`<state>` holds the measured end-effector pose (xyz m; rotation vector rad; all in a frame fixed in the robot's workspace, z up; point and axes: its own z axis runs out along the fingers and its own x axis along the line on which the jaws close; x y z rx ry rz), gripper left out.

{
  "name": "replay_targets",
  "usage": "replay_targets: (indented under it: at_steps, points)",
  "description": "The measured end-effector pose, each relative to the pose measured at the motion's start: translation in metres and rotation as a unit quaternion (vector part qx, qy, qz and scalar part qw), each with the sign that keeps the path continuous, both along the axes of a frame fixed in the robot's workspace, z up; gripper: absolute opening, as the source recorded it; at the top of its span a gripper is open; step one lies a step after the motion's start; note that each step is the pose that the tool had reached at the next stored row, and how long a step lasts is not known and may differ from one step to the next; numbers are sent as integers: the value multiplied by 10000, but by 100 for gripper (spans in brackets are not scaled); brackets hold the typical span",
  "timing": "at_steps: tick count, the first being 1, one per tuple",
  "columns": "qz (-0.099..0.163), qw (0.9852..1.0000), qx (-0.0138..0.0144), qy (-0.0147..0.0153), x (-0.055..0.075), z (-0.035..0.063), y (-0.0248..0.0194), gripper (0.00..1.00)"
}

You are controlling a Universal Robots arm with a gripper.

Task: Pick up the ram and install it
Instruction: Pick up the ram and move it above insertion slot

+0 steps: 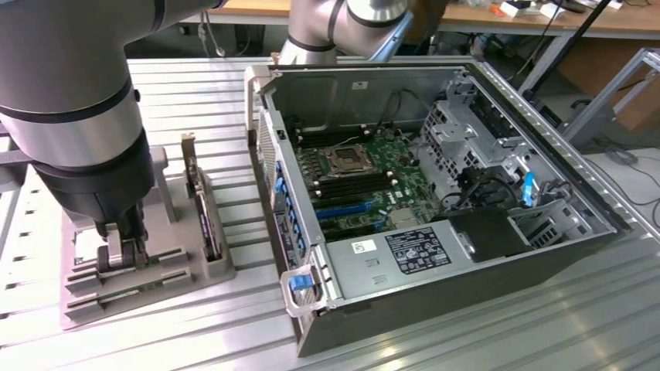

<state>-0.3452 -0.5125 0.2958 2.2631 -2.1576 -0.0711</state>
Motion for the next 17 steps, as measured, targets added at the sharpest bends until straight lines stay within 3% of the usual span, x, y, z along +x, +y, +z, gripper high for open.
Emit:
replay_targets:
  at_steps: [17]
  points:
    - [58,10000,0,0,-14,-154,0,36]
